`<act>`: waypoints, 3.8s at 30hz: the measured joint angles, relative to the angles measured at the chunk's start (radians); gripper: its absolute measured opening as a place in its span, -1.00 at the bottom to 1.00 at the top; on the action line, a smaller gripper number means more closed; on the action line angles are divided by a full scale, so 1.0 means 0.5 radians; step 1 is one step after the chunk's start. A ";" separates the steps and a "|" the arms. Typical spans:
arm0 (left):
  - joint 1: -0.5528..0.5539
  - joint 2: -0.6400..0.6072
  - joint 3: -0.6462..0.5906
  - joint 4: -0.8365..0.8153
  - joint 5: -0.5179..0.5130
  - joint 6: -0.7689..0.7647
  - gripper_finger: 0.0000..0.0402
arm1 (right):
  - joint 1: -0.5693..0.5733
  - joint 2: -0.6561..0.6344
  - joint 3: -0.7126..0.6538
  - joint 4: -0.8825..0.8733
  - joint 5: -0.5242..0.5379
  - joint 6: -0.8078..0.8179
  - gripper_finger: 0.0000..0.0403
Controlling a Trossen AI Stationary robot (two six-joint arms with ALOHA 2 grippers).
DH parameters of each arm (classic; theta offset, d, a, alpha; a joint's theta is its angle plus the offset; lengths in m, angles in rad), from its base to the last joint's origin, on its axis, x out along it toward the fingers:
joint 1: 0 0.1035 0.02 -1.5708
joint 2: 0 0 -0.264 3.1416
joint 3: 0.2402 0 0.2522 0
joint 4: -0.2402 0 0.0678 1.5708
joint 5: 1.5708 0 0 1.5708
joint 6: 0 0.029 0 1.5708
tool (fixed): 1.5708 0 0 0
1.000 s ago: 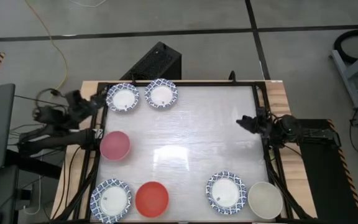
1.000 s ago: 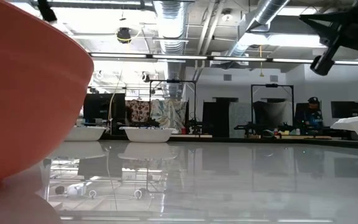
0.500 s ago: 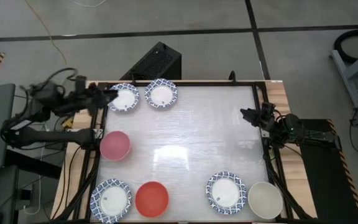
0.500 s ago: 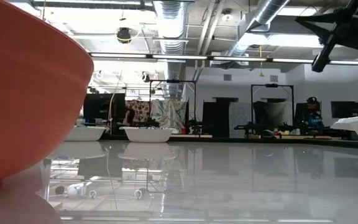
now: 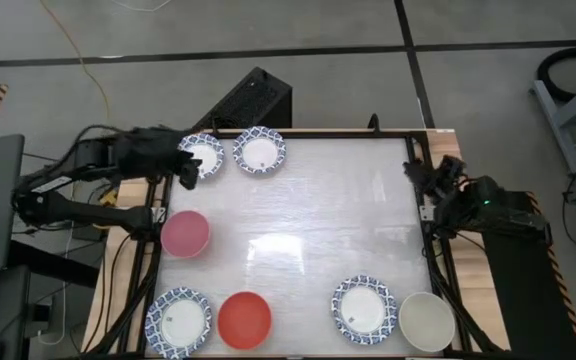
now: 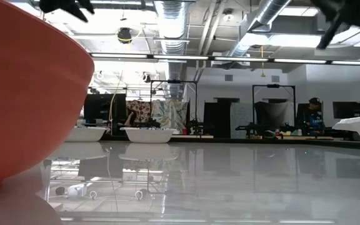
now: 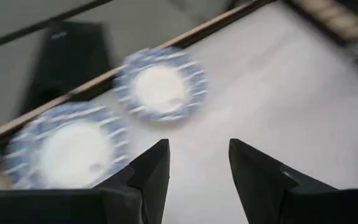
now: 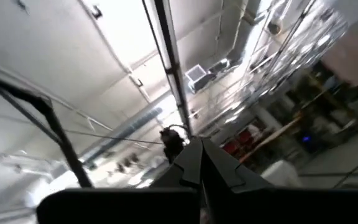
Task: Nest bowls inside each other by size order
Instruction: Stack the white bowl onto the other white bowl
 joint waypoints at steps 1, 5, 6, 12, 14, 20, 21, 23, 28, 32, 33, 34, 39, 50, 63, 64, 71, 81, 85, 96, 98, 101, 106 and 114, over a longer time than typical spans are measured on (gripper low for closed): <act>0.018 0.028 0.000 -0.063 -0.054 -0.056 -0.23 | 0.007 0.038 0.078 -0.051 0.037 -0.092 -0.84; 0.191 0.155 0.000 -0.298 -0.054 -0.264 -0.23 | 0.013 0.236 0.403 -0.305 0.077 -0.384 -0.79; 0.242 0.188 -0.001 -0.362 -0.053 -0.308 -0.23 | 0.013 0.293 0.483 -0.393 0.076 -0.435 -0.77; 0.596 0.400 -0.007 -0.470 -0.154 -0.314 -0.23 | 0.011 0.698 0.834 -0.834 0.134 -0.514 -0.64; 0.725 0.474 -0.020 -0.449 -0.134 -0.233 -0.23 | 0.011 0.821 0.887 -0.836 0.127 -0.518 -0.60; 1.052 0.689 -0.087 -0.354 -0.086 0.122 -0.23 | 0.059 1.079 0.985 -0.828 0.123 -0.519 -0.42; 1.101 0.723 -0.096 -0.329 -0.065 0.193 -0.22 | 0.068 1.107 0.991 -0.829 0.120 -0.518 -0.38; 1.186 0.793 -0.103 -0.297 -0.009 0.308 -0.22 | 0.093 1.142 0.994 -0.821 0.102 -0.514 -0.30; 1.371 0.901 -0.103 -0.138 0.133 0.521 -0.22 | 0.168 1.222 0.995 -0.789 0.075 -0.511 -0.11; 1.536 0.948 -0.103 -0.056 0.234 0.617 -0.22 | 0.223 1.259 0.995 -0.715 0.074 -0.511 -0.01; 1.570 0.953 -0.103 -0.026 0.256 0.636 -0.22 | 0.234 1.268 0.995 -0.709 0.074 -0.511 0.01; 1.589 0.956 -0.103 0.015 0.271 0.655 -0.22 | 0.244 1.271 0.996 -0.707 0.074 -0.511 0.03; 1.644 0.954 -0.112 0.210 0.320 0.663 -0.20 | 0.264 1.289 0.996 -0.713 0.074 -0.511 0.05; 1.309 0.954 -0.359 0.632 0.637 0.339 0.11 | 0.263 1.317 0.996 -0.725 0.075 -0.512 0.04; 0.527 0.953 -0.634 0.553 -0.145 0.581 0.12 | 0.244 1.450 0.996 -0.746 0.077 -0.511 0.04; 0.506 0.953 -0.652 0.552 -0.146 0.592 0.12 | 0.244 1.463 0.996 -0.746 0.077 -0.511 0.04; 0.501 0.953 -0.834 0.594 -0.059 0.520 0.12 | 0.244 1.527 0.996 -0.735 0.077 -0.495 0.04; 0.471 0.953 -1.014 0.634 -0.131 0.469 0.12 | 0.244 1.543 0.996 -0.724 0.077 -0.489 0.04; 0.484 0.952 -1.072 0.669 -0.195 0.592 0.12 | 0.244 1.543 0.996 -0.720 0.077 -0.447 0.04; 0.504 0.952 -1.249 0.776 -0.132 0.683 -0.08 | 0.248 1.543 0.996 -0.720 0.077 -0.436 0.04; 0.504 0.952 -1.249 0.775 -0.149 0.684 -0.26 | 0.248 1.543 0.996 -0.720 0.077 -0.436 0.04; 0.503 0.952 -1.249 0.779 -0.202 0.688 -0.60 | 0.248 1.543 0.996 -0.719 0.077 -0.437 0.04; 0.503 0.952 -1.248 0.782 -0.200 0.725 -0.96 | 0.248 1.543 0.996 -0.720 0.077 -0.384 0.04; 0.417 0.937 -1.206 0.708 -0.133 0.622 -1.00 | 0.248 1.543 0.996 -0.723 0.075 -0.367 0.04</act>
